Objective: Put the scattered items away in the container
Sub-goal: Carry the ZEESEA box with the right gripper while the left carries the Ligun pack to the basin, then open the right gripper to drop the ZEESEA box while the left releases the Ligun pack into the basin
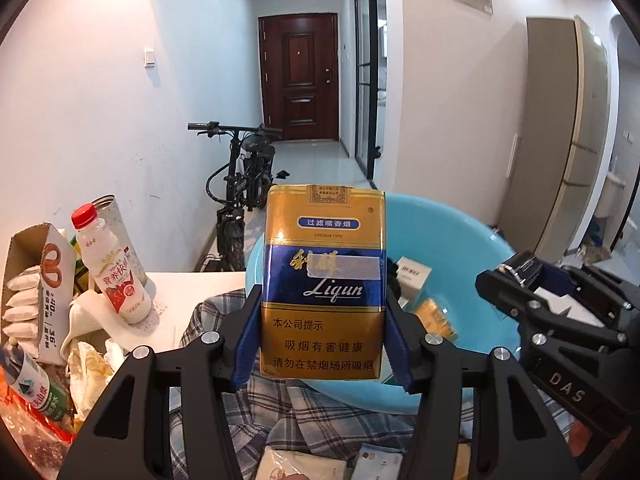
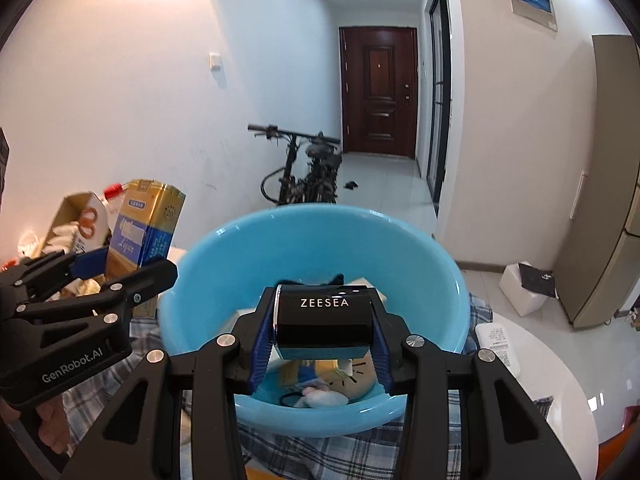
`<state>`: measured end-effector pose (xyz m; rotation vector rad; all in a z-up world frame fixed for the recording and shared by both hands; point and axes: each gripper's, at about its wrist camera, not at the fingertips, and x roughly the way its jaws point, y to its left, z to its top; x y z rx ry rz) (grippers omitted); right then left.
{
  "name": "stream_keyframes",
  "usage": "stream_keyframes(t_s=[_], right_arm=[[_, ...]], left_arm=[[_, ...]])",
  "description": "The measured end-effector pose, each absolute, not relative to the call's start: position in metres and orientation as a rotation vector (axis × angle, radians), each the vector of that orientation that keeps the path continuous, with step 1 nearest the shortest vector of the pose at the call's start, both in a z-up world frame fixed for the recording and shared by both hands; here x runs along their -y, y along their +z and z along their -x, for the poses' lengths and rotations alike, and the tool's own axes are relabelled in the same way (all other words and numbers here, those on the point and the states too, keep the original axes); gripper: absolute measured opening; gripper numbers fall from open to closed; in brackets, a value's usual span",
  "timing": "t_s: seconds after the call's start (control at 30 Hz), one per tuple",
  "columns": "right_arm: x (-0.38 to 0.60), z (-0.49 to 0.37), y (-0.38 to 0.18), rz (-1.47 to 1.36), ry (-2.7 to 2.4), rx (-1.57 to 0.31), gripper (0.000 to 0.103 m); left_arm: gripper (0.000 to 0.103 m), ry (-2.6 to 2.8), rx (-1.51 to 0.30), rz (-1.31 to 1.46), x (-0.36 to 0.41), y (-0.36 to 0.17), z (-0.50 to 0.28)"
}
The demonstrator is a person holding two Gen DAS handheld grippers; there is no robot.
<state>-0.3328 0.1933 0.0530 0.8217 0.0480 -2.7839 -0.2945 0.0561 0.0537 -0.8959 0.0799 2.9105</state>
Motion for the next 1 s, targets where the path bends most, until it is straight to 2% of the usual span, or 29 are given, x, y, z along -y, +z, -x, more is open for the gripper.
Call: stream_keyframes(t_s=[0.83, 0.87, 0.9, 0.97, 1.0], right_arm=[[-0.189, 0.338, 0.042, -0.866, -2.794, -0.095, 0.045], [-0.189, 0.338, 0.042, -0.867, -2.799, -0.104, 0.053], [-0.188, 0.337, 0.042, -0.866, -2.818, -0.118, 0.075], [-0.190, 0.335, 0.045, -0.836, -2.888, -0.148, 0.093], [-0.191, 0.332, 0.048, -0.809, -2.910, -0.157, 0.096]], left_arm=[[0.053, 2.907, -0.092, 0.923, -0.064, 0.049, 0.301], [0.053, 2.909, -0.091, 0.923, -0.063, 0.049, 0.301], [0.053, 2.914, -0.091, 0.922, -0.063, 0.049, 0.301], [0.053, 2.925, -0.090, 0.916, -0.060, 0.050, 0.301], [0.053, 2.916, -0.075, 0.922, -0.059, 0.050, 0.302]])
